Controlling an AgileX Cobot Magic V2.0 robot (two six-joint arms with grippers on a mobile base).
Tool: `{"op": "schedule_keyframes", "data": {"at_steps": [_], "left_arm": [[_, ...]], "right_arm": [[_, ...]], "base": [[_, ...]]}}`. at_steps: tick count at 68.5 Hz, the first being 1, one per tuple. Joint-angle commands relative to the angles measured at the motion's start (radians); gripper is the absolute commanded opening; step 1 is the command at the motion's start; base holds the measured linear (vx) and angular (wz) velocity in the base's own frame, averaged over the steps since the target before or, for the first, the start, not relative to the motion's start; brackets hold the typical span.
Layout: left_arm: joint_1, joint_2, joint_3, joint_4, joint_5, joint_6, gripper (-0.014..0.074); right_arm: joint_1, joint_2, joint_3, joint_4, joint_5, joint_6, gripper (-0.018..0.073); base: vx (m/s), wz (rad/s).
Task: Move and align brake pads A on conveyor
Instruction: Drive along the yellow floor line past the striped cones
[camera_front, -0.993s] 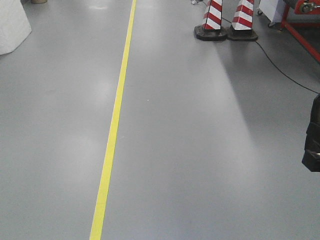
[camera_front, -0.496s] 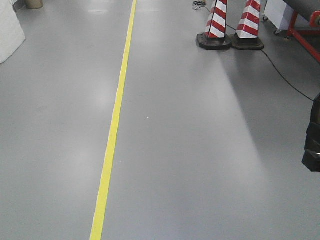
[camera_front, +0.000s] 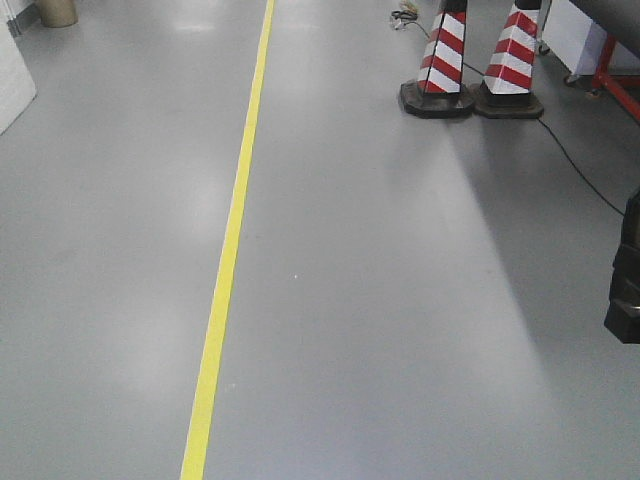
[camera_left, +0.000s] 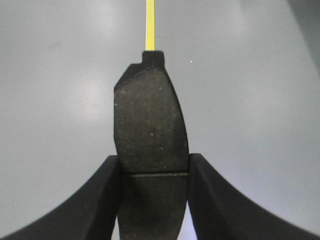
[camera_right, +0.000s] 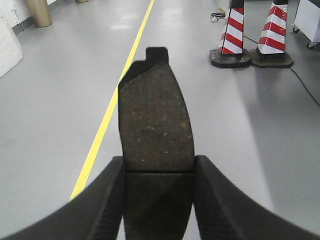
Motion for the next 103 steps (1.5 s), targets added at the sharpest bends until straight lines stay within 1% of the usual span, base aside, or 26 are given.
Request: {"op": "schedule_keyframes", "data": {"at_steps": [1, 103], "left_arm": [[-0.004, -0.003, -0.028, -0.002, -0.074, 0.0, 0.0135], [-0.004, -0.003, -0.028, -0.002, -0.074, 0.0, 0.0135]], "right_arm": [[-0.004, -0.003, -0.035, -0.004, -0.094, -0.004, 0.0033], [-0.004, -0.003, -0.035, -0.004, -0.094, -0.004, 0.0033]], "base": [[0.5, -0.01], [0.53, -0.02]]}}
